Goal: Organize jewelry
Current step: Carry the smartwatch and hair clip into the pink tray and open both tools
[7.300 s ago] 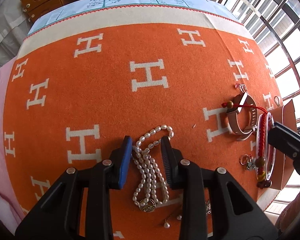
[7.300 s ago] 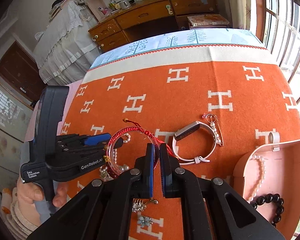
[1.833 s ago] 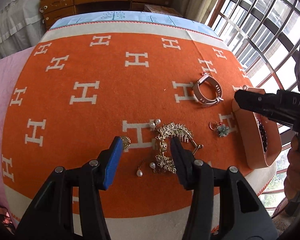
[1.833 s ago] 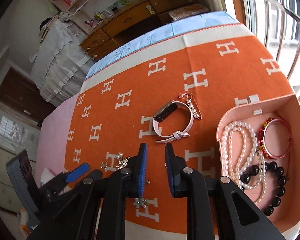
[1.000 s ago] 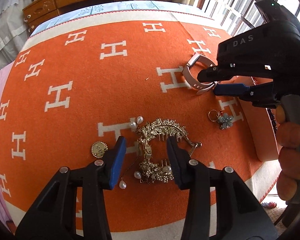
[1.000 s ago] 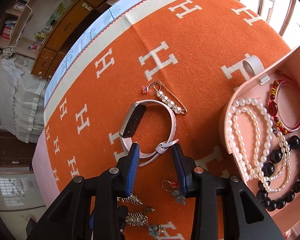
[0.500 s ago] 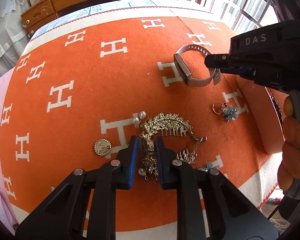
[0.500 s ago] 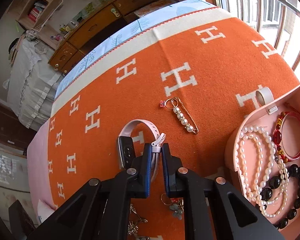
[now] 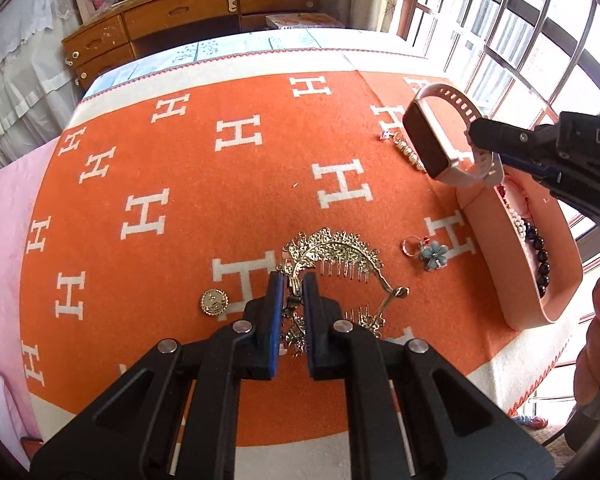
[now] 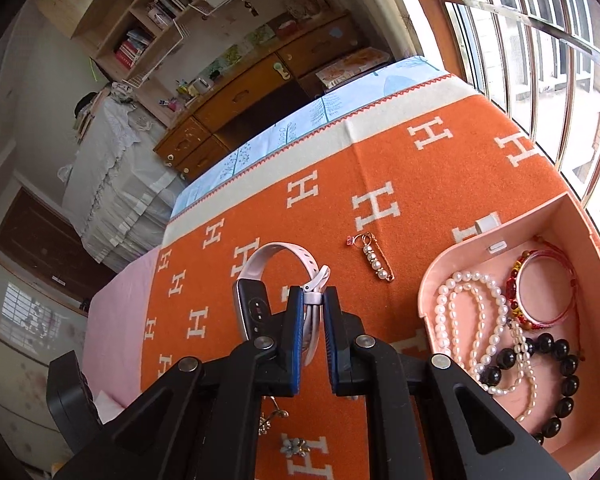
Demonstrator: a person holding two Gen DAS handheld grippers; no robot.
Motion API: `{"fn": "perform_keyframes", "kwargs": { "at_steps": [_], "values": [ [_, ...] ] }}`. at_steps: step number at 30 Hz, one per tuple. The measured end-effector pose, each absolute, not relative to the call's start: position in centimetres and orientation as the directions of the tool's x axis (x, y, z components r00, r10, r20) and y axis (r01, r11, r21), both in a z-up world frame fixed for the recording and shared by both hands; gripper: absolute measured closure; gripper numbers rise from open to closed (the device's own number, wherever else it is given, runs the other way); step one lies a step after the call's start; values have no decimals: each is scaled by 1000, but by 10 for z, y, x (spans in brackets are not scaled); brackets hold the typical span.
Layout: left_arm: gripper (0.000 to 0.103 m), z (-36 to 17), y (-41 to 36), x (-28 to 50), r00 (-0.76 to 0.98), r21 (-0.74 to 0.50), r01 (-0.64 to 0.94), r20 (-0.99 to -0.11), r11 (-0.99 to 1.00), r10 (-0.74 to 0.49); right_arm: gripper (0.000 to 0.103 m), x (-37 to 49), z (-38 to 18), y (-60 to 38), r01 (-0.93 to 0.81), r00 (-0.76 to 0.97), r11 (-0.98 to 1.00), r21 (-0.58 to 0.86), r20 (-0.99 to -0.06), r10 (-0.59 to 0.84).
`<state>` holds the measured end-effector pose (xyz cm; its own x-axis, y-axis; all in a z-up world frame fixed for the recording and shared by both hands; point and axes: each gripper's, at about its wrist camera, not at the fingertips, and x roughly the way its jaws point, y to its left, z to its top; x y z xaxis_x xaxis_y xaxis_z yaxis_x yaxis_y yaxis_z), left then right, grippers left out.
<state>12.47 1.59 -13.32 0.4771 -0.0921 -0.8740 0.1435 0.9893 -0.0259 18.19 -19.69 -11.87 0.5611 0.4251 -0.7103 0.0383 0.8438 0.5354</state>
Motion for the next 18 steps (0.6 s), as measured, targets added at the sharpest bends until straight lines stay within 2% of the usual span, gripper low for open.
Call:
{"fn": "perform_keyframes", "kwargs": {
  "at_steps": [7, 18],
  "values": [
    [96, -87, -17, 115, 542, -28, 188, -830, 982, -128, 94, 150, -104, -251, 52, 615, 806, 590, -654, 439],
    [96, -31, -105, 113, 601, -47, 307, -765, 951, -232, 94, 97, -91, -350, 119, 702, 797, 592, -618, 353]
  ]
}}
